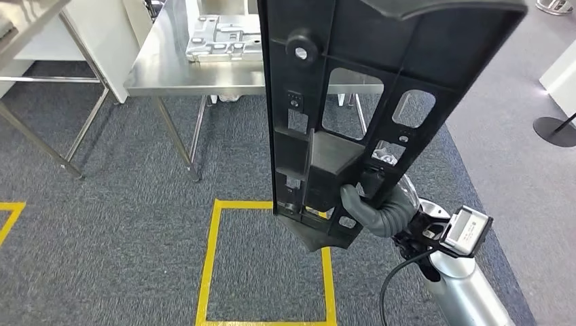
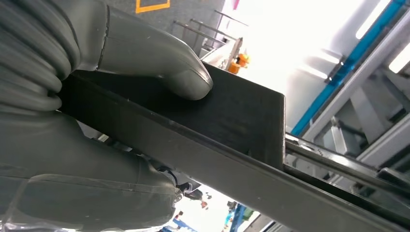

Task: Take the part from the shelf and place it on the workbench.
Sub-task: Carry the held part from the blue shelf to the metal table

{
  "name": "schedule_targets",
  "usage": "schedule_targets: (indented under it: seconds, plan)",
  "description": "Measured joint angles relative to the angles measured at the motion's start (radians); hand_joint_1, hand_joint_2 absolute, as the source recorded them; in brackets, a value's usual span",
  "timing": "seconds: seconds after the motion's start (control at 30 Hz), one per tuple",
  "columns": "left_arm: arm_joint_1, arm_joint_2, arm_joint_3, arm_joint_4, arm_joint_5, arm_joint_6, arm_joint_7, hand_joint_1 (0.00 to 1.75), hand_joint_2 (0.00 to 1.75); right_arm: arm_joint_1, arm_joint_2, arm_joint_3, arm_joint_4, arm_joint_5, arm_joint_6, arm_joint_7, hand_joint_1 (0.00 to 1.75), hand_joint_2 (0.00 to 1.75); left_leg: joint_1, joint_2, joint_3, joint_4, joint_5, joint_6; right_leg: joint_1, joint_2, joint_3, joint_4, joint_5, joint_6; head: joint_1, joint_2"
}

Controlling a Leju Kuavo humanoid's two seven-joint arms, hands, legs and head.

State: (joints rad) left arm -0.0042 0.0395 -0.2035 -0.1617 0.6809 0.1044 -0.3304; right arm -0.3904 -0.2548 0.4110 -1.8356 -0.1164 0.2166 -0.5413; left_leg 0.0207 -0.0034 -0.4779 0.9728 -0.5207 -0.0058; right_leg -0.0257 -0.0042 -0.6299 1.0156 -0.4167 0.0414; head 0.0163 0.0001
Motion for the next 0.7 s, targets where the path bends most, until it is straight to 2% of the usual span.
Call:
schedule_targets:
  seconds: [0.1,0.13,0.17,0.2,0.27,0.3,0.33,0.37,0.43,0.47,0.5,0.57,0.63,0.7]
  plan:
    - [-0.004,0.0,0.0,0.0,0.0,0.0,0.001,0.0,0.0,0.001,0.0,-0.002,-0.001,0.0,0.0,-0.001,1.75,1.75,0.0,0.001,0.006,0.007,-0.009,-0.021,0.006,0.001,0.003,-0.009,-0.006,-0.032,0.0,0.0]
    - [-0.004,0.0,0.0,0.0,0.0,0.0,0.001,0.0,0.0,0.001,-0.001,-0.003,-0.002,0.0,0.001,-0.003,1.75,1.75,0.001,0.001,0.003,0.023,-0.011,-0.025,0.005,0.003,0.011,-0.012,-0.009,-0.039,-0.002,0.0]
    - [-0.004,0.0,0.0,0.0,0.0,0.0,0.001,0.0,0.0,0.0,-0.001,-0.003,-0.003,0.0,0.002,-0.006,1.75,1.75,0.002,0.002,-0.012,0.056,-0.019,-0.028,0.005,0.004,0.021,-0.015,-0.013,-0.047,-0.005,0.0]
    - [-0.005,-0.001,0.0,0.0,0.0,0.0,0.001,0.0,0.0,-0.001,-0.001,-0.004,-0.005,0.001,0.003,-0.009,1.75,1.75,0.003,0.002,-0.041,0.111,-0.034,-0.031,0.005,0.004,0.03,-0.018,-0.018,-0.052,-0.008,0.0]
    - [-0.006,-0.001,0.0,0.0,0.0,0.0,0.001,0.0,0.0,-0.002,-0.001,-0.004,-0.006,0.002,0.004,-0.014,1.75,1.75,0.002,0.002,-0.13,0.251,-0.085,-0.035,0.011,0.004,0.043,-0.019,-0.03,-0.062,-0.013,0.0]
    - [-0.007,-0.001,0.0,0.0,0.0,0.0,0.001,0.0,0.0,0.0,-0.001,-0.004,-0.006,0.002,0.004,-0.015,1.75,1.75,0.002,0.002,-0.169,0.301,-0.102,-0.035,0.015,0.005,0.049,-0.019,-0.036,-0.065,-0.013,0.0]
    - [-0.005,-0.001,0.0,0.0,0.0,0.0,0.002,0.0,0.0,0.001,-0.001,-0.004,-0.006,0.002,0.004,-0.015,1.75,1.75,0.001,0.002,-0.194,0.32,-0.1,-0.032,0.019,0.007,0.058,-0.019,-0.043,-0.067,-0.014,0.0]
    - [-0.004,-0.001,0.0,0.0,-0.001,0.0,0.002,0.0,0.0,0.002,-0.001,-0.004,-0.006,0.002,0.005,-0.015,1.75,1.75,-0.001,0.002,-0.2,0.299,-0.073,-0.026,0.024,0.01,0.068,-0.019,-0.05,-0.068,-0.014,0.0]
    - [0.0,0.0,0.0,0.0,-0.002,0.0,0.002,0.0,0.0,0.002,-0.001,-0.004,-0.006,0.004,0.005,-0.016,1.75,1.75,-0.009,0.004,-0.17,0.173,0.027,-0.004,0.031,0.012,0.092,-0.019,-0.066,-0.07,-0.014,0.0]
    - [0.0,0.001,-0.001,0.001,-0.002,0.0,0.002,0.0,0.0,0.003,-0.001,-0.004,-0.006,0.007,0.005,-0.018,1.75,1.75,-0.014,0.007,-0.153,0.113,0.061,0.006,0.033,0.011,0.102,-0.02,-0.073,-0.069,-0.012,0.0]
    - [-0.002,0.002,-0.001,0.001,-0.003,-0.001,0.003,0.0,0.0,0.004,-0.001,-0.004,-0.006,0.013,0.003,-0.019,1.75,1.75,-0.019,0.011,-0.141,0.069,0.08,0.013,0.035,0.009,0.107,-0.021,-0.079,-0.066,-0.013,0.0]
    - [-0.006,0.004,-0.001,0.001,-0.003,-0.001,0.003,0.0,0.0,0.007,0.0,-0.005,-0.006,0.03,-0.001,-0.022,1.75,1.75,-0.024,0.014,-0.135,0.044,0.081,0.02,0.035,0.003,0.111,-0.023,-0.087,-0.056,-0.013,0.0]
    - [-0.007,0.003,-0.001,0.001,-0.003,-0.001,0.003,0.0,0.0,0.009,0.001,-0.007,-0.007,0.043,-0.004,-0.023,1.75,1.75,-0.019,0.006,-0.124,0.027,0.091,0.024,0.036,-0.002,0.116,-0.022,-0.097,-0.044,-0.014,0.0]
    - [-0.006,0.002,-0.002,0.001,-0.003,-0.001,0.003,0.0,0.0,0.01,0.001,-0.011,-0.009,0.049,-0.004,-0.023,1.75,1.75,-0.011,-0.002,-0.111,0.012,0.092,0.029,0.033,-0.001,0.091,0.036,-0.13,-0.033,-0.013,0.0]
